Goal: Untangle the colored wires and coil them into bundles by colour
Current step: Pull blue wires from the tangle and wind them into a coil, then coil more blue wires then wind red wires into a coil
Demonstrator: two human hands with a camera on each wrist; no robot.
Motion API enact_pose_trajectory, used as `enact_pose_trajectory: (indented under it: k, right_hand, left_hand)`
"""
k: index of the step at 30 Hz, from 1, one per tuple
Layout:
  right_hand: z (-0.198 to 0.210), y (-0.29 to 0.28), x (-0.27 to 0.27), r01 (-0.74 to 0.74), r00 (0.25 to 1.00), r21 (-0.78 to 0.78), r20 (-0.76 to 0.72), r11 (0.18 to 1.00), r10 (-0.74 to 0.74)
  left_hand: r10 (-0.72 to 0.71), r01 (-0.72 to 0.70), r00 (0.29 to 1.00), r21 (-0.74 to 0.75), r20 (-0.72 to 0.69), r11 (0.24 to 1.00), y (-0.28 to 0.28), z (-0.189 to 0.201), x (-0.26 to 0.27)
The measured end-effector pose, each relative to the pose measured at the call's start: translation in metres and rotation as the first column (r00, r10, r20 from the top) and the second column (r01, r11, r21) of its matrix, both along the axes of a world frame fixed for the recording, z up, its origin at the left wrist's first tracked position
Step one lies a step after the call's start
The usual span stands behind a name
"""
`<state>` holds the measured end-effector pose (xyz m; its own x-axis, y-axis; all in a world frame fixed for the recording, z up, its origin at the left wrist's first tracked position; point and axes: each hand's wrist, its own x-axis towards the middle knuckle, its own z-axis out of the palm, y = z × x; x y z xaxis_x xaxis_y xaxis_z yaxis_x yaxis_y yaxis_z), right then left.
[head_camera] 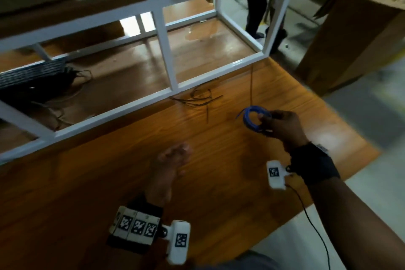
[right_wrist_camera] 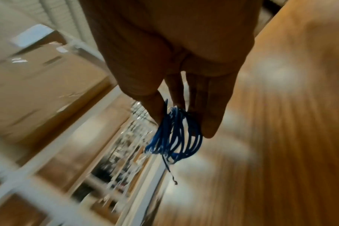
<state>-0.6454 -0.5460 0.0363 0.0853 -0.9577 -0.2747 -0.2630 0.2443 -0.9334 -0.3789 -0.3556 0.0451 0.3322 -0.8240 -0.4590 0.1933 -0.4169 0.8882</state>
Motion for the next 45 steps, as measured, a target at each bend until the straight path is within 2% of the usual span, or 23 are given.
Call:
enact_pose_trajectory:
  k: [2,4,6,9,13,16,18,20,21,22,23,25,27,28,29,30,32,35,38,41,45]
  right_hand:
    - [-0.006,-0.023,-0.023,0.197,0.979,0.059,0.036,0.979,-0.199]
    - [-0.015,-0.042,-0.041,0.317,0.948,0.088,0.01,0.944,-0.319]
    - [-0.025,-0.058,-0.047,0.359,0.933,0.137,-0.032,0.923,-0.358]
    - [-0.021,-0.077,-0.029,0.399,0.91,0.259,0.008,0.88,-0.415]
    - [-0.022,-0.124,0.003,0.369,0.922,0.343,-0.018,0.864,-0.386]
    - [-0.021,-0.152,0.034,0.284,0.951,0.396,0.0,0.873,-0.31]
    - [-0.059,-0.198,0.041,0.186,0.978,0.405,0.014,0.895,-0.209]
    - [-0.133,-0.272,0.038,0.121,0.992,0.334,-0.012,0.935,-0.124]
    - [-0.151,-0.286,0.04,0.087,0.995,0.312,0.011,0.946,-0.095]
    - [-0.149,-0.282,0.044,0.078,0.994,0.274,0.056,0.959,-0.097]
    - [-0.116,-0.252,0.057,0.121,0.982,0.273,0.109,0.954,-0.156]
    - [-0.056,-0.194,0.076,0.175,0.979,0.233,0.06,0.957,-0.194]
    - [-0.041,-0.168,0.081,0.094,0.983,0.092,-0.167,0.991,-0.078]
    - [-0.037,-0.154,0.081,0.096,0.985,0.07,-0.149,0.993,-0.085]
    - [-0.036,-0.141,0.084,0.1,0.994,0.18,0.012,0.979,-0.104]
    - [-0.032,-0.121,0.088,0.135,0.951,0.242,0.239,0.961,-0.194]
    - [-0.024,-0.069,0.099,0.093,0.918,0.247,0.354,0.965,-0.179]
    - [-0.01,0.024,0.135,-0.105,0.969,0.13,0.238,0.986,0.072]
    - [-0.007,0.1,0.173,-0.351,0.926,0.043,0.162,0.935,0.34]
    - [-0.012,0.156,0.215,-0.575,0.816,0.039,0.106,0.817,0.569]
    - [-0.01,0.224,0.267,-0.771,0.637,-0.021,0.004,0.637,0.771]
  left_hand:
    - [0.018,-0.019,1.0,0.015,0.016,1.0,-0.004,-0.002,0.0]
    - [0.034,-0.035,0.999,0.037,0.037,0.999,-0.009,-0.006,0.001]
    - [0.034,-0.037,0.998,0.057,0.056,0.998,-0.014,-0.009,0.002]
    - [0.024,-0.028,0.998,0.068,0.063,0.997,-0.021,-0.012,0.003]
    - [0.027,-0.032,0.998,0.086,0.053,0.996,-0.027,-0.01,-0.001]
    - [0.055,-0.057,0.998,0.101,0.031,0.993,-0.034,-0.009,0.001]
    - [0.087,-0.091,0.995,0.114,0.043,0.989,-0.038,-0.009,0.005]
    - [0.122,-0.126,0.992,0.108,0.043,0.986,-0.042,-0.009,0.009]
    - [0.137,-0.141,0.99,0.11,0.045,0.984,-0.042,-0.008,0.011]
    - [0.148,-0.154,0.987,0.111,0.053,0.982,-0.043,-0.008,0.014]
    - [0.161,-0.166,0.985,0.106,0.062,0.98,-0.042,-0.006,0.017]
    - [0.184,-0.19,0.979,0.071,0.085,0.979,-0.037,-0.005,0.022]
    - [0.203,-0.207,0.974,0.039,0.099,0.977,-0.025,-0.005,0.028]
    - [0.203,-0.206,0.974,0.024,0.1,0.978,-0.018,-0.004,0.031]
    - [0.202,-0.204,0.975,0.013,0.098,0.979,-0.01,-0.003,0.034]
    - [0.205,-0.206,0.974,0.006,0.1,0.978,-0.001,-0.002,0.038]
    - [0.213,-0.214,0.97,-0.002,0.12,0.977,0.021,0.0,0.045]
    - [0.258,-0.259,0.952,-0.016,0.166,0.966,0.065,0.007,0.058]
    - [0.395,-0.393,0.896,-0.048,0.203,0.918,0.117,0.012,0.074]
    - [0.48,-0.475,0.85,-0.08,0.216,0.876,0.176,0.015,0.091]
    - [0.585,-0.583,0.796,-0.06,0.156,0.81,0.249,0.016,0.12]
